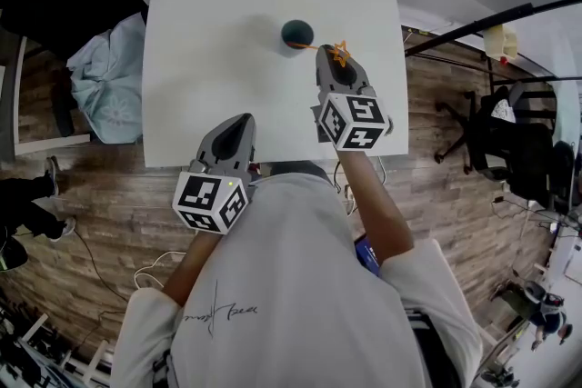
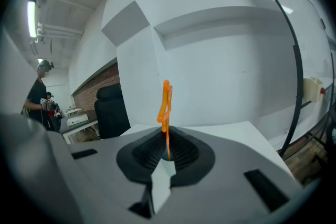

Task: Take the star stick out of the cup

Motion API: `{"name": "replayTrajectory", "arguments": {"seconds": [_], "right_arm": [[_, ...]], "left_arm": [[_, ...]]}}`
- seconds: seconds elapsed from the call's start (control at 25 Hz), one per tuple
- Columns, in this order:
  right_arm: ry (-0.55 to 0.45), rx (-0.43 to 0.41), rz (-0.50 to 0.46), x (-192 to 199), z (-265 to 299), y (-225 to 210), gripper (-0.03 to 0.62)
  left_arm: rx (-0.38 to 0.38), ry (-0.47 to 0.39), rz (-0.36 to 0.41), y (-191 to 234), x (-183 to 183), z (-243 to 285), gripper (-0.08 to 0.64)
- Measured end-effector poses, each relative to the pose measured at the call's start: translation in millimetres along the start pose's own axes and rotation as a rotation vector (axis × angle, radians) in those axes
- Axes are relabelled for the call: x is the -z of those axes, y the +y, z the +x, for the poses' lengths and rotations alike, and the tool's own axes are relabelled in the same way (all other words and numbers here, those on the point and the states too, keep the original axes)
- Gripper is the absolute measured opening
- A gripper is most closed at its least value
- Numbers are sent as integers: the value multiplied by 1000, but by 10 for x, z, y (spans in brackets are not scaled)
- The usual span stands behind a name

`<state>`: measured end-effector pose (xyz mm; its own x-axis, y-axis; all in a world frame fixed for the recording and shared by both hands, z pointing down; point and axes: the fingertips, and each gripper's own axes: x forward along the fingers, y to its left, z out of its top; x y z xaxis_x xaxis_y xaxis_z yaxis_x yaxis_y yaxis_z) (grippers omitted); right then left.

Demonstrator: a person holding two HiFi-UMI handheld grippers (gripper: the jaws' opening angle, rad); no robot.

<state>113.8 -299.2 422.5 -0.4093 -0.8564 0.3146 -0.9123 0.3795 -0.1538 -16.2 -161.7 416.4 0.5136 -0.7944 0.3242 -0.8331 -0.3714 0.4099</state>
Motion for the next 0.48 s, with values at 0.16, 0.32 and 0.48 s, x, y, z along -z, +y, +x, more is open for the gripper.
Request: {"name": "replayTrajectory", "arguments": {"seconds": [0.16,0.32,0.48], "right_arm": [[-10,5,-10,-41,-46,35,25],[-21,7,-9,-76,-90,60,25],[-26,13,-8,-84,-135,74,25]], "left_arm": [[4,-1,-1,13,9,-46,-3],[9,-4,5,10,5,-75,-3],[15,-3,10,10,15,-99,-3]]}}
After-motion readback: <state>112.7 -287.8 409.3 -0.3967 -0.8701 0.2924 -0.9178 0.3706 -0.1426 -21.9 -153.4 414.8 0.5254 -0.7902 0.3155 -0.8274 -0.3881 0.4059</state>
